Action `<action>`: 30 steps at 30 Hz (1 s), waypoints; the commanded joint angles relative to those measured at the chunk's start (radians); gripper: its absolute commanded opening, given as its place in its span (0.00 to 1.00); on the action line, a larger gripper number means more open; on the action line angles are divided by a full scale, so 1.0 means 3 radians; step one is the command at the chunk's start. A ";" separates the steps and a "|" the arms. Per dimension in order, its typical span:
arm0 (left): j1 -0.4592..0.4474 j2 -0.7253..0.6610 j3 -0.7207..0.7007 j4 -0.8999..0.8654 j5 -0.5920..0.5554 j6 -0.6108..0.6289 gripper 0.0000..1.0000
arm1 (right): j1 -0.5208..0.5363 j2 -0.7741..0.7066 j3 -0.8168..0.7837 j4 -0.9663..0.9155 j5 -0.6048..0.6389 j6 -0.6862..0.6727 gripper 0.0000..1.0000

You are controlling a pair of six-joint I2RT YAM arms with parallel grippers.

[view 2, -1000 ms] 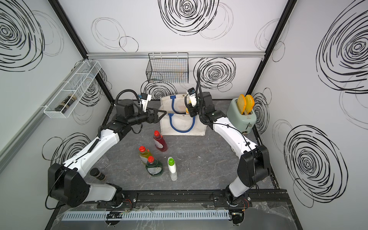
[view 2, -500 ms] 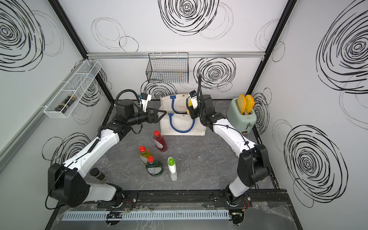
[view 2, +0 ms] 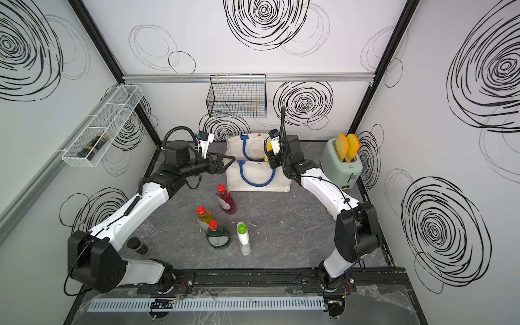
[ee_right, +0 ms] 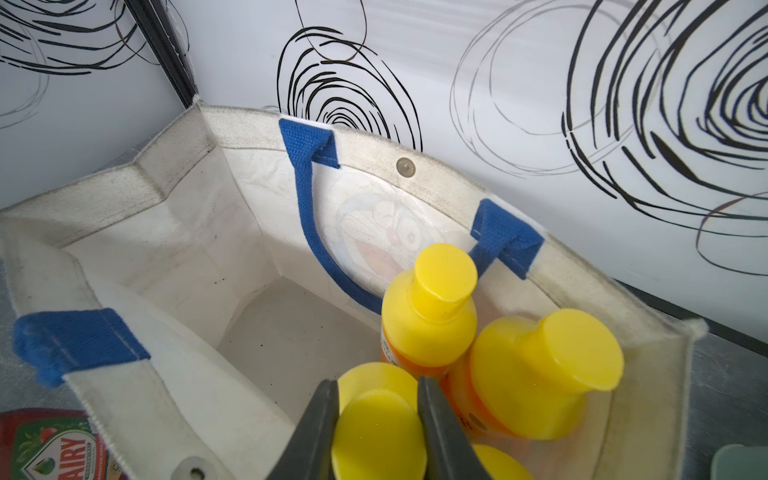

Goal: Pack dish soap into the shopping bag
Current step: Place the bottle of dish soap in the shopping bag.

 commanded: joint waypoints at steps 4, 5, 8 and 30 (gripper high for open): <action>0.0000 -0.0057 -0.0005 0.0136 -0.0004 0.0025 0.96 | -0.0042 0.0005 -0.0012 0.0291 0.0058 -0.0043 0.21; 0.0000 -0.0057 -0.0001 0.0138 -0.0002 0.0025 0.96 | -0.0045 0.0005 -0.0009 0.0283 0.0058 -0.0037 0.25; 0.0001 -0.0055 0.0001 0.0142 0.0006 0.0017 0.96 | -0.0045 -0.0008 -0.0010 0.0267 0.0067 -0.0032 0.37; 0.0167 -0.0033 0.0019 0.0177 0.0124 -0.0037 0.96 | 0.0105 -0.0473 0.0138 -0.0124 0.0079 -0.0098 0.64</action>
